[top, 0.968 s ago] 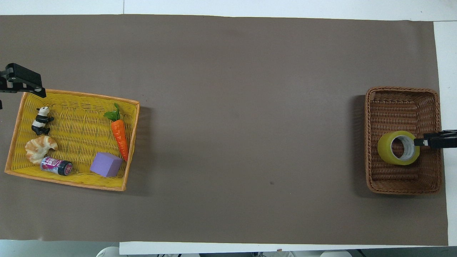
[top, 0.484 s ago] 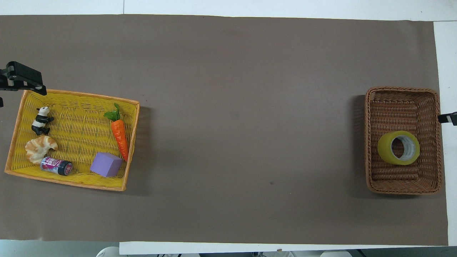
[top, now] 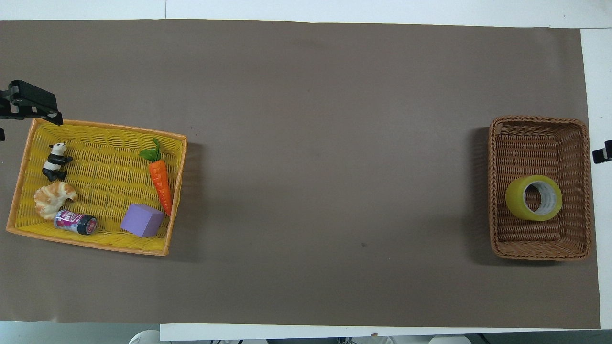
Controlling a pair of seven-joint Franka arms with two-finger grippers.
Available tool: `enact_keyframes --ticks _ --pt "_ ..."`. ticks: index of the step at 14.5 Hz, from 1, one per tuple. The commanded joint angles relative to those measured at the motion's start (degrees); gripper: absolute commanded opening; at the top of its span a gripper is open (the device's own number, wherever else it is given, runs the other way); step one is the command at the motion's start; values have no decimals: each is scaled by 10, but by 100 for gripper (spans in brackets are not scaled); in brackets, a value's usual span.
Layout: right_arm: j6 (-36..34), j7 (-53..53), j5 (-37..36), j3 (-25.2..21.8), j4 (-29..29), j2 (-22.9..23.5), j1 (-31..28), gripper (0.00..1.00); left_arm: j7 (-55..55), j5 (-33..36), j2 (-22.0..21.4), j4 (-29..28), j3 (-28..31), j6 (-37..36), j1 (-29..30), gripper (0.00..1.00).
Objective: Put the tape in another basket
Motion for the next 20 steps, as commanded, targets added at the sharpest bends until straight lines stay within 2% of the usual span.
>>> enact_keyframes --ticks 1,4,13,20 --pt "-48 35 -34 -2 74 26 39 100 1 8 -12 -17 3 2 1 100" --pt "-65 36 -41 -2 115 50 40 100 0 8 -15 -19 6 3 1 100" --pt "-79 37 -34 -3 115 45 41 100 1 8 -15 -19 6 3 0 100" --pt "-28 44 -34 -8 28 14 47 100 1 8 -15 -19 6 3 0 100"
